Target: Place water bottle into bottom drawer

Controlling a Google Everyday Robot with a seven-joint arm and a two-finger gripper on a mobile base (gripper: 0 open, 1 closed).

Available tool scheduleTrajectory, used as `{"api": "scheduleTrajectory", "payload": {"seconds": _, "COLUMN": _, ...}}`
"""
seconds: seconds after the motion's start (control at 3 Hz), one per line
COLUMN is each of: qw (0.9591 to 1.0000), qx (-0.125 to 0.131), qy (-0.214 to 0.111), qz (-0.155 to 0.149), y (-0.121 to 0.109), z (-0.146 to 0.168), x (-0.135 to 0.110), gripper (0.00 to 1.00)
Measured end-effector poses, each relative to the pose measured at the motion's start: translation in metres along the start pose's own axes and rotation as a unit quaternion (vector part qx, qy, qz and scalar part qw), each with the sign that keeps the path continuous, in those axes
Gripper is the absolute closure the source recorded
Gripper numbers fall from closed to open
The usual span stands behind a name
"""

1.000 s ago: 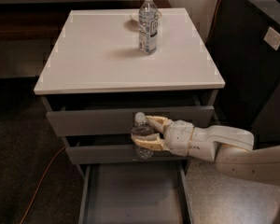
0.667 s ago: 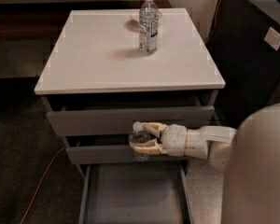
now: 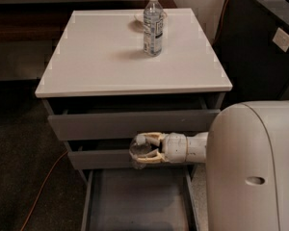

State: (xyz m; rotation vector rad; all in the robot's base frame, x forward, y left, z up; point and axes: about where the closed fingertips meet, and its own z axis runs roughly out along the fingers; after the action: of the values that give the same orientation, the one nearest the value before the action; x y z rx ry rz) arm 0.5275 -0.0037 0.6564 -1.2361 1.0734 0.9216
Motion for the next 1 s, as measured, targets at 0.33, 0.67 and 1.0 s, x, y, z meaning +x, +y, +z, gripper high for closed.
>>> {"api": "scheduleTrajectory", "payload": {"seconds": 0.33, "qw": 1.0, "qx": -0.001, "qy": -0.003, "qz": 0.001, "y": 0.0, "z": 0.001, "x": 0.002, "gripper": 1.0}}
{"api": "scheduleTrajectory", "payload": {"seconds": 0.67, "qw": 0.9996, "qx": 0.006, "qy": -0.009, "qz": 0.027, "y": 0.008, "z": 0.006, "x": 0.019, "gripper": 1.0}}
{"api": "scheduleTrajectory", "payload": {"seconds": 1.0, "qw": 0.997, "qx": 0.013, "qy": -0.03, "qz": 0.069, "y": 0.027, "z": 0.021, "x": 0.043, "gripper": 1.0}}
